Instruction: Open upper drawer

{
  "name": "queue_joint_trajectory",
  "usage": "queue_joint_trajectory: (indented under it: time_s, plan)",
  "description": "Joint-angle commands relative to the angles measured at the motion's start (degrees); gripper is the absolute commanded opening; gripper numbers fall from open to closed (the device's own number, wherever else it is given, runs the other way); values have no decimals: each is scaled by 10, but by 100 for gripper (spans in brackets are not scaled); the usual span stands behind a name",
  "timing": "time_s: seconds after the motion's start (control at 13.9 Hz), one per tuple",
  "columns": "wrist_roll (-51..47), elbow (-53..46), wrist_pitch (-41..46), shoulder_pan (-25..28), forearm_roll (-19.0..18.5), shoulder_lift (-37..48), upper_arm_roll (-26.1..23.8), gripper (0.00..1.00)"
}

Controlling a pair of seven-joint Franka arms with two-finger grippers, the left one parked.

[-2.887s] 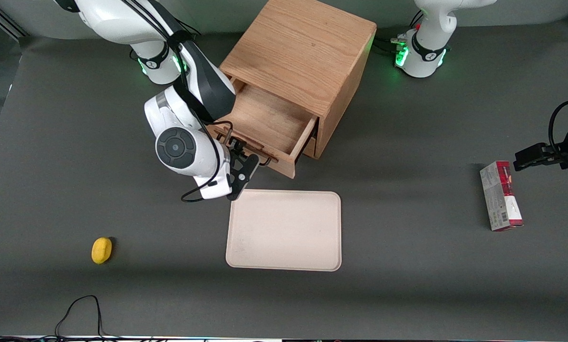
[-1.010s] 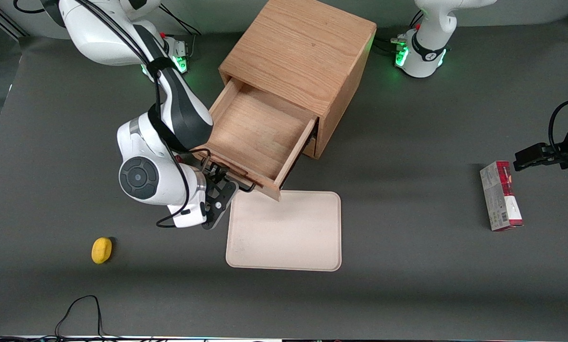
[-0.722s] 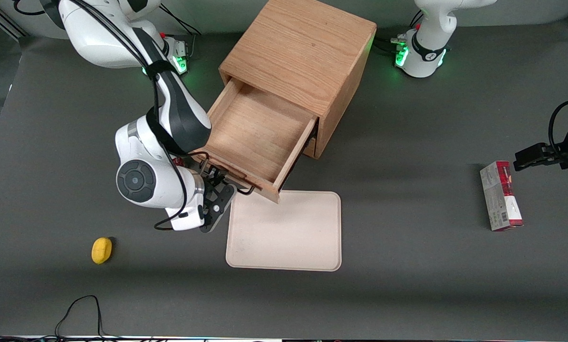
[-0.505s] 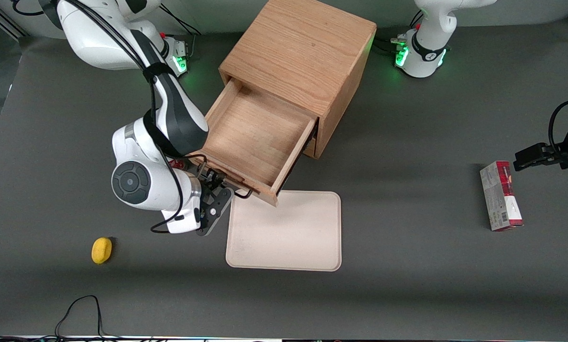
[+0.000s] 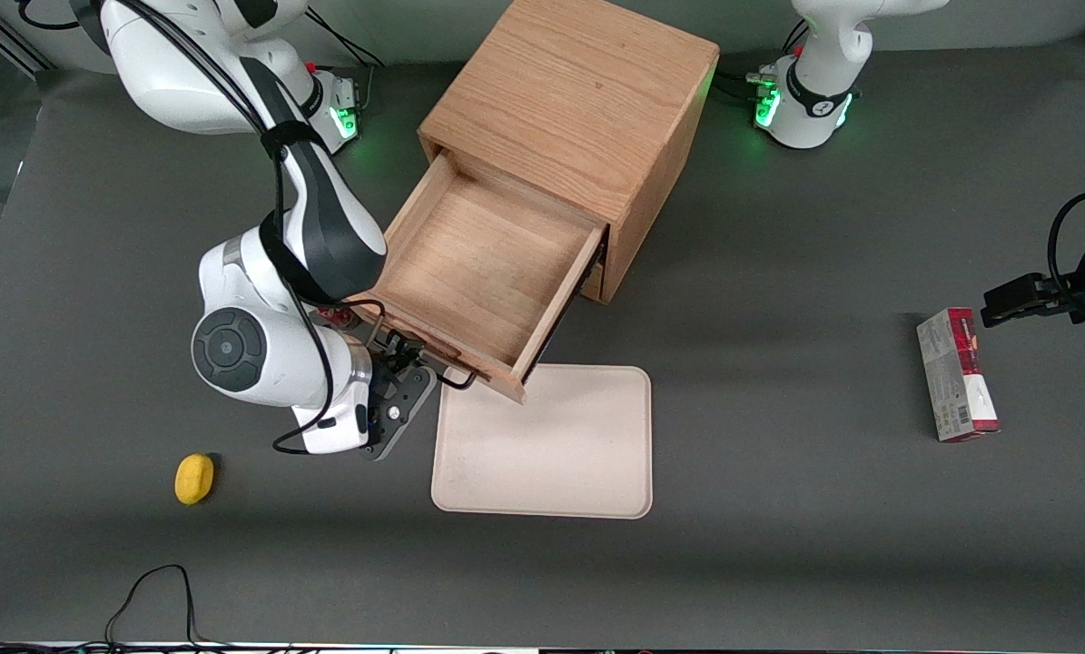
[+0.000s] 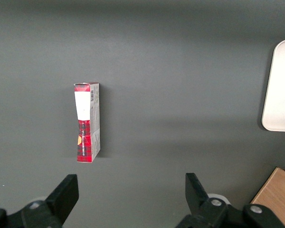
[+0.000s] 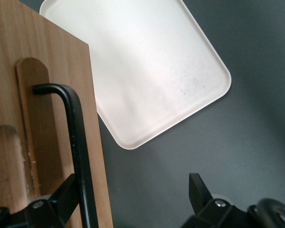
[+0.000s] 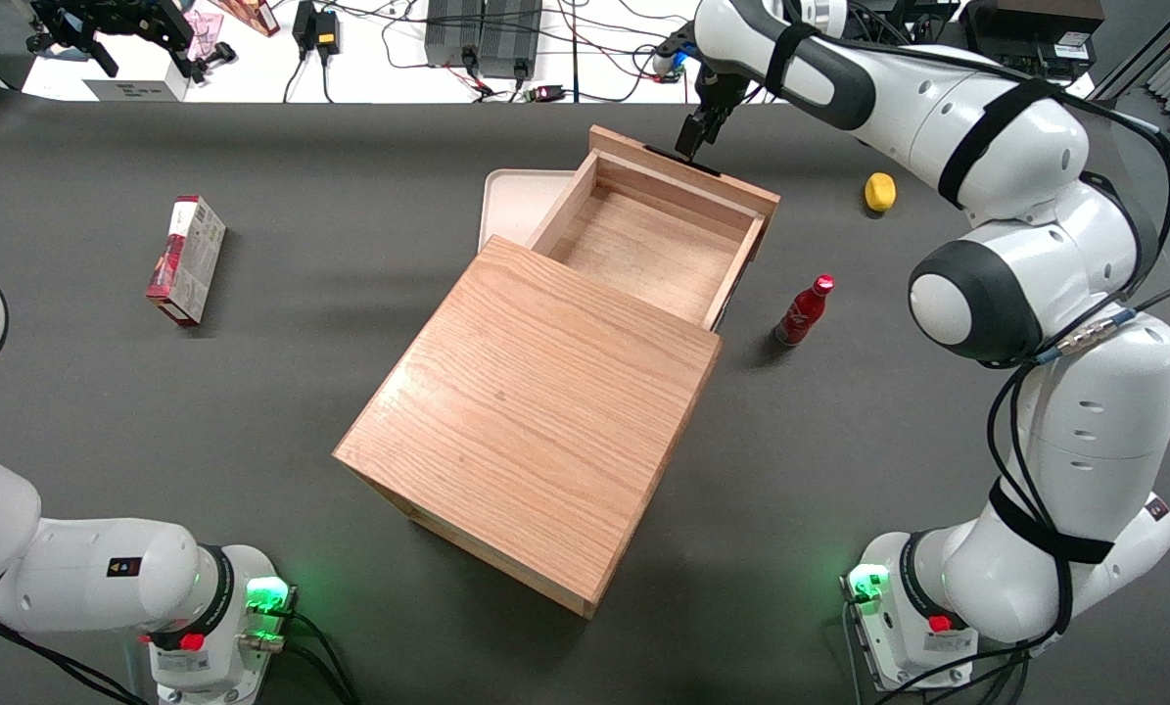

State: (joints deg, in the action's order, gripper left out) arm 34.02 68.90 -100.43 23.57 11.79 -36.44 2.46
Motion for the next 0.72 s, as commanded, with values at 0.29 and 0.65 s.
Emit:
queue_joint_trajectory:
  time_s: [0.29, 0.65]
  plan:
    - [0, -65, 129, -19, -19, 20, 12, 100]
    - [-40, 137, 138, -13, -57, 198, 53, 100]
